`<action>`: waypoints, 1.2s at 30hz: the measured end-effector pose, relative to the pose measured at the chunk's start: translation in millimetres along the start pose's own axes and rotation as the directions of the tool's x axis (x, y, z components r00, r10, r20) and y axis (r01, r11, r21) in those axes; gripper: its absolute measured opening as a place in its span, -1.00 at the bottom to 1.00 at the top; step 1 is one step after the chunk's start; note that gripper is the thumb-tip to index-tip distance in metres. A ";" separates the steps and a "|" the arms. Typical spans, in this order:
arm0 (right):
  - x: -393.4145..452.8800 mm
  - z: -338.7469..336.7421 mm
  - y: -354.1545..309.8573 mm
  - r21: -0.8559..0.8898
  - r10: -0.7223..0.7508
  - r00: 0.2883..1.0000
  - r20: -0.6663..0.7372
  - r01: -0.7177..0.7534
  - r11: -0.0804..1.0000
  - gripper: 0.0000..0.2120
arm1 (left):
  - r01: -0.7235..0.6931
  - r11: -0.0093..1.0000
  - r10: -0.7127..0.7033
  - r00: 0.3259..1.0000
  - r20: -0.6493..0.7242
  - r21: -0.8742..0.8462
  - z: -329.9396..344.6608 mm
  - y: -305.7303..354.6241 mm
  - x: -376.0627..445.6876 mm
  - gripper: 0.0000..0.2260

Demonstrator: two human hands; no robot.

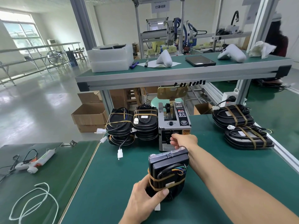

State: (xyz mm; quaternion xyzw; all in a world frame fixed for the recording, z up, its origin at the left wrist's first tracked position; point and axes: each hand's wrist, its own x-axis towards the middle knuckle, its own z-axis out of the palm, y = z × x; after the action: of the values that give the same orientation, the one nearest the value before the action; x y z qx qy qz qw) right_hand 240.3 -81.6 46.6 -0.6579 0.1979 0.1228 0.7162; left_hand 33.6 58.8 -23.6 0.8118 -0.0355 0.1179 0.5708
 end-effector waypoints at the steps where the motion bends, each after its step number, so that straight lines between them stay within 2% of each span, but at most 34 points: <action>1: 1.3 1.5 1.0 0.017 0.012 1.000 -0.007 -0.012 1.000 -0.91 | -0.001 1.000 0.001 1.000 -0.002 -0.002 0.0 -0.6 -0.1 -0.62; 12: 9.9 9.4 6.7 0.076 0.055 0.995 -0.084 -0.049 0.996 -0.91 | 0.014 1.000 -0.014 1.000 -0.012 0.004 -0.4 -2.9 -0.1 -0.57; 23: 5.3 7.1 4.4 0.062 0.064 0.995 -0.081 -0.059 0.996 -0.93 | 0.018 1.000 -0.018 1.000 -0.020 0.012 0.6 -3.6 0.0 -0.57; 30: -15.6 -26.3 11.7 0.058 0.124 0.988 0.097 -0.130 0.990 -0.91 | 0.017 1.000 -0.017 1.000 -0.021 0.019 0.7 -2.1 -0.3 -0.59; 33: -27.0 -50.3 16.7 0.036 0.062 0.979 0.195 -0.071 0.997 -0.94 | 0.018 1.000 -0.017 1.000 -0.016 0.023 1.6 -2.5 0.2 -0.62; 36: -44.6 -72.5 8.6 0.104 -0.037 0.943 0.332 0.003 0.995 -0.97 | 0.020 1.000 -0.020 1.000 -0.015 0.015 1.8 -2.9 -0.5 -0.65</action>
State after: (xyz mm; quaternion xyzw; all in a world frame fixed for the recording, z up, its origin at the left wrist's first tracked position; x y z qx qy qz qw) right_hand 188.0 -148.7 54.7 -0.5924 0.0733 0.2146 0.7731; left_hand 34.0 58.1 -27.0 0.8154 -0.0223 0.1186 0.5662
